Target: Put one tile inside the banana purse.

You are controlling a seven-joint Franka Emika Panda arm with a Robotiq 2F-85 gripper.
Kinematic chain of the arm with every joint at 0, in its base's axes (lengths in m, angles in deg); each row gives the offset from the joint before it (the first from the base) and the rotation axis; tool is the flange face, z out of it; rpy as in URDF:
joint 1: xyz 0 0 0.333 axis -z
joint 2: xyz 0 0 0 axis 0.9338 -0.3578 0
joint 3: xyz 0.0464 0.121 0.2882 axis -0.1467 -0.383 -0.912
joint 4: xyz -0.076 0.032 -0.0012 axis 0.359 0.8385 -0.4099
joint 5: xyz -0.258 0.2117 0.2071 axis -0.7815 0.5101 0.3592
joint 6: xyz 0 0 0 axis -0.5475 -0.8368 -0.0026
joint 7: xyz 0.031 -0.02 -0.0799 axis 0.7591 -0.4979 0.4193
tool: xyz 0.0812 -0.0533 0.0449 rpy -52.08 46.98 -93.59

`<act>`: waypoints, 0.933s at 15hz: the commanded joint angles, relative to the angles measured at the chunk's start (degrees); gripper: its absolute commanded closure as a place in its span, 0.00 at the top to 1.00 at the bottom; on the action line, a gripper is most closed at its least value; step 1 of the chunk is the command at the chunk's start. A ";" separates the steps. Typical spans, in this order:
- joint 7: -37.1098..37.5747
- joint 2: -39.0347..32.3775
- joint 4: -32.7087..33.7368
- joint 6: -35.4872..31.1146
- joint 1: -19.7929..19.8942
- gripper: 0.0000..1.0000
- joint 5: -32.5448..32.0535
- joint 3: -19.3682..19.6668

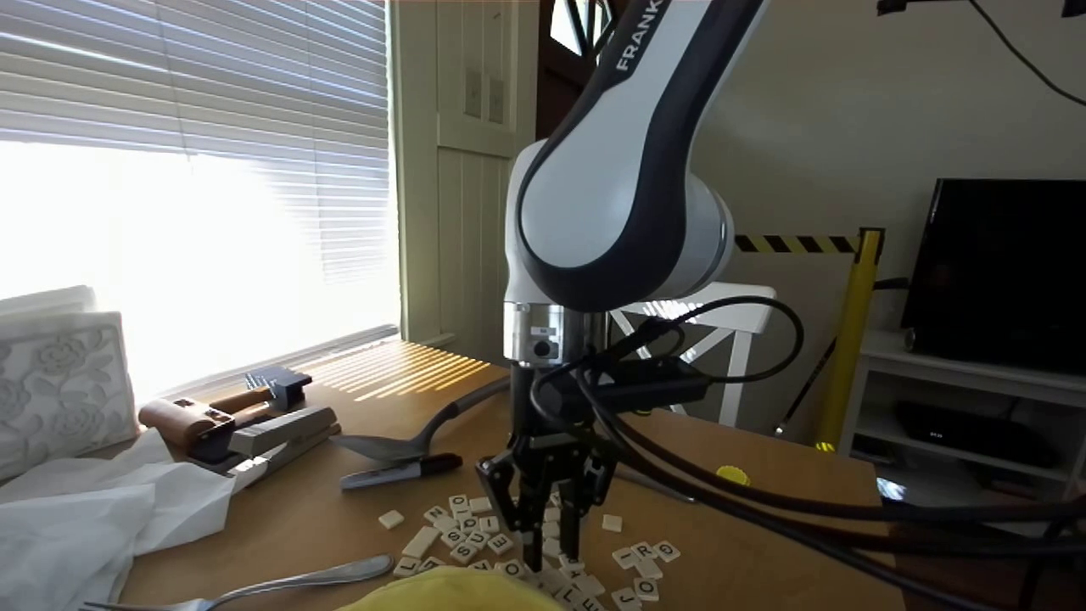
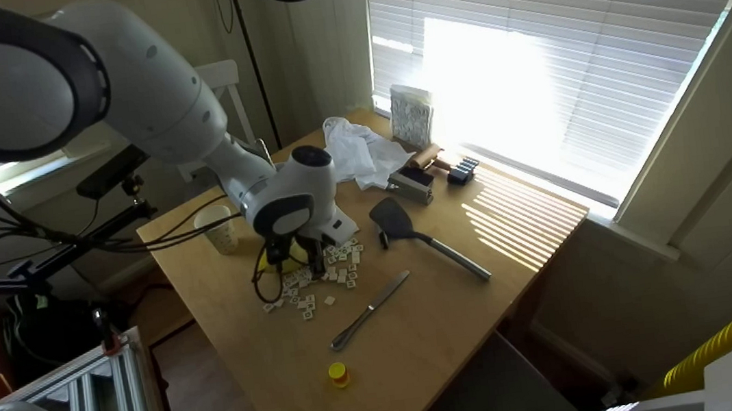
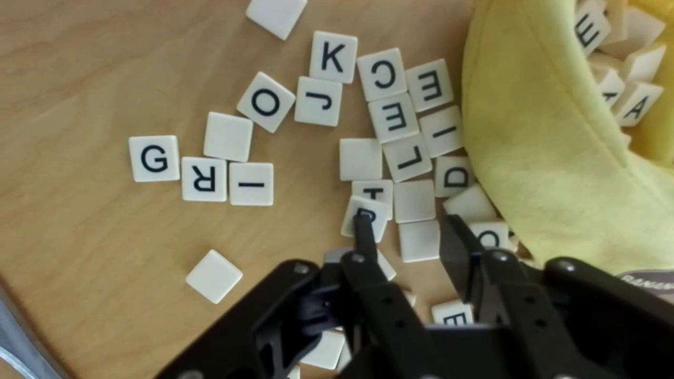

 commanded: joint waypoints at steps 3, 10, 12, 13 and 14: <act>3.47 2.28 0.19 3.18 -1.62 0.39 -2.83 1.91; 6.59 3.98 0.02 7.83 -1.79 0.41 -3.23 1.98; 7.53 3.72 -0.02 7.90 -1.95 0.39 -3.34 2.10; 7.95 3.59 0.02 7.99 -1.94 0.38 -3.24 2.09; 8.43 3.41 -0.02 7.89 -1.98 0.38 -3.26 2.18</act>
